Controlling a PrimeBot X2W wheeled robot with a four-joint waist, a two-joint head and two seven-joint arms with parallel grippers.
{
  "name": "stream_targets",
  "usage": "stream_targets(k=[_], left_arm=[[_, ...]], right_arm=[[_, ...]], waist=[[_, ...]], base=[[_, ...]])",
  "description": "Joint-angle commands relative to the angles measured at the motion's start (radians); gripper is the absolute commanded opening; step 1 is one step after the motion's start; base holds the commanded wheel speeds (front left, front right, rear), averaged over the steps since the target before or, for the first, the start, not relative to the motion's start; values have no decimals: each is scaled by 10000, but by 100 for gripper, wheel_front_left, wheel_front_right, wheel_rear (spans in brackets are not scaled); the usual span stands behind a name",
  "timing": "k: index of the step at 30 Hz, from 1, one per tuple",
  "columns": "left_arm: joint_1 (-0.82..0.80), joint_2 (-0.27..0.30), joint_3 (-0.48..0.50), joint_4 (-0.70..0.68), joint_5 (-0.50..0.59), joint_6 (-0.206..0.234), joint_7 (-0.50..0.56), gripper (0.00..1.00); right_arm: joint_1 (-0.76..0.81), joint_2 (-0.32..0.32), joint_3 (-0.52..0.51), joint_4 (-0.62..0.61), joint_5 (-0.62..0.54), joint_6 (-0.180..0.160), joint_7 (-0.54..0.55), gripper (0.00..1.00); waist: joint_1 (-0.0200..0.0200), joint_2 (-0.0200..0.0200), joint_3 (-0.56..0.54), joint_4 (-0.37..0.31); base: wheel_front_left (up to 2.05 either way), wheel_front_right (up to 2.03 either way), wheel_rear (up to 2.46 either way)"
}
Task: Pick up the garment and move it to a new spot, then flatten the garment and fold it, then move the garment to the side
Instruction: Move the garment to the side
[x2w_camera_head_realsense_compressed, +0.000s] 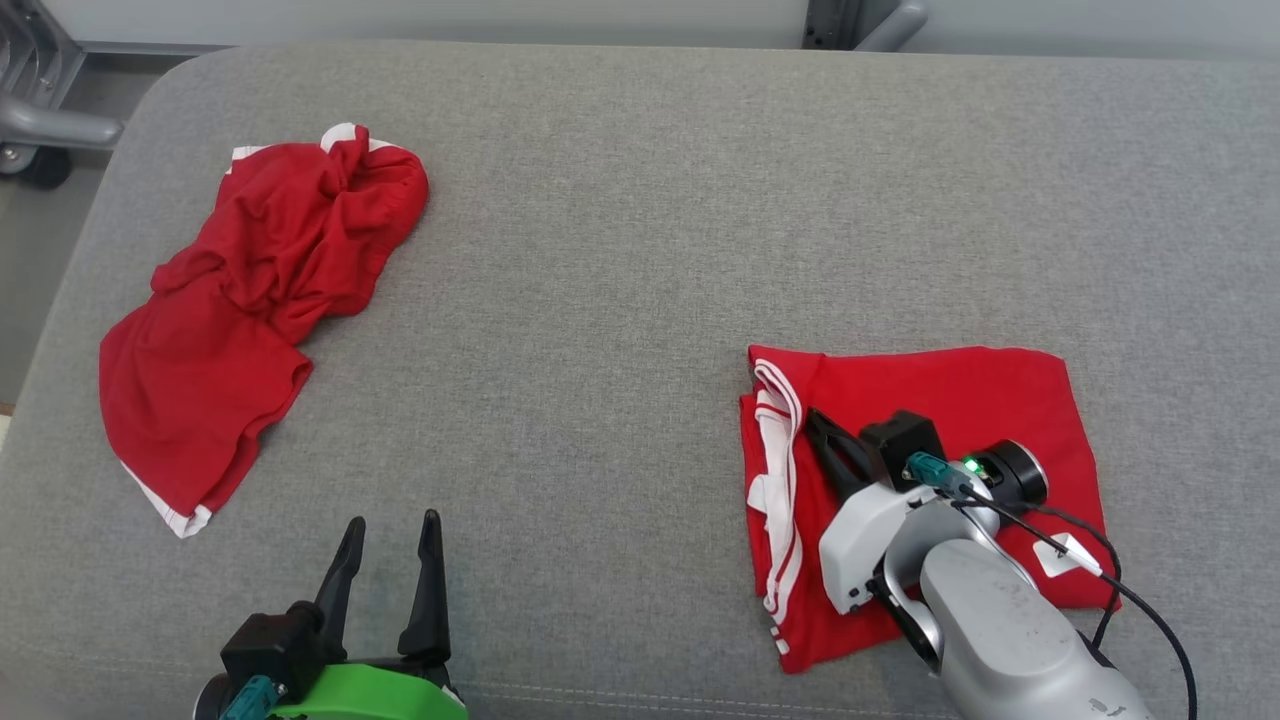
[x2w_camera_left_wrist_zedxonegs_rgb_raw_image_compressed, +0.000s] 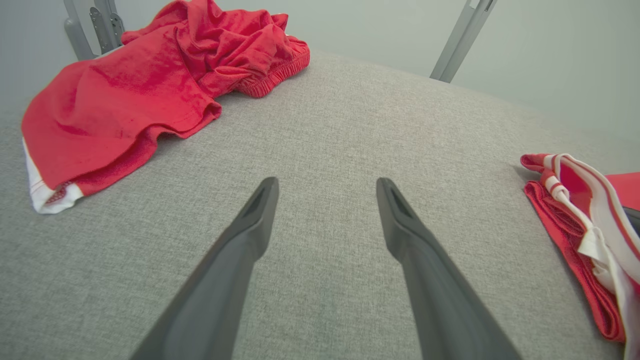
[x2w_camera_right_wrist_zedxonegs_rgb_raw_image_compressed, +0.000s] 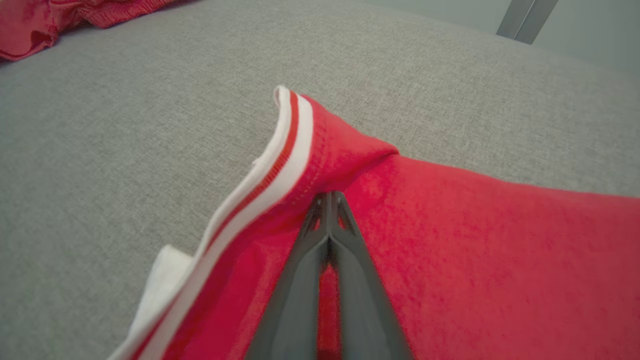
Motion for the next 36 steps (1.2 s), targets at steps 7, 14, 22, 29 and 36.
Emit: stream_targets(k=[7,14,22,29,36], left_arm=[[-190,7,-192,62,-188,87,0,100],[-130,7,-252,130,-296,190,0,100],[274,10,35,-12,-429,314,0,100],[679,10,487,-229,-355,392,2,100],[908,10,971,-427,52,319,0,100]], right_arm=[[-727,-41,1263,761,862,-2,6,0],[-856,-31,2810,897,1611,-2,280,0],[-731,-41,3377,171,2227,-7,18,0],[13,-44,1775,-1385,1334,-8,-30,13],[1971,-505,-1115,-3493,-233,-8,-36,100]], waist=[[0,79,139,349],[0,79,-59,413],[0,79,-589,-447],[0,79,-1033,-1474],[0,79,-1409,-2334]], base=[[0,0,0],[0,0,0],[0,0,0],[0,0,0],[0,0,0]])
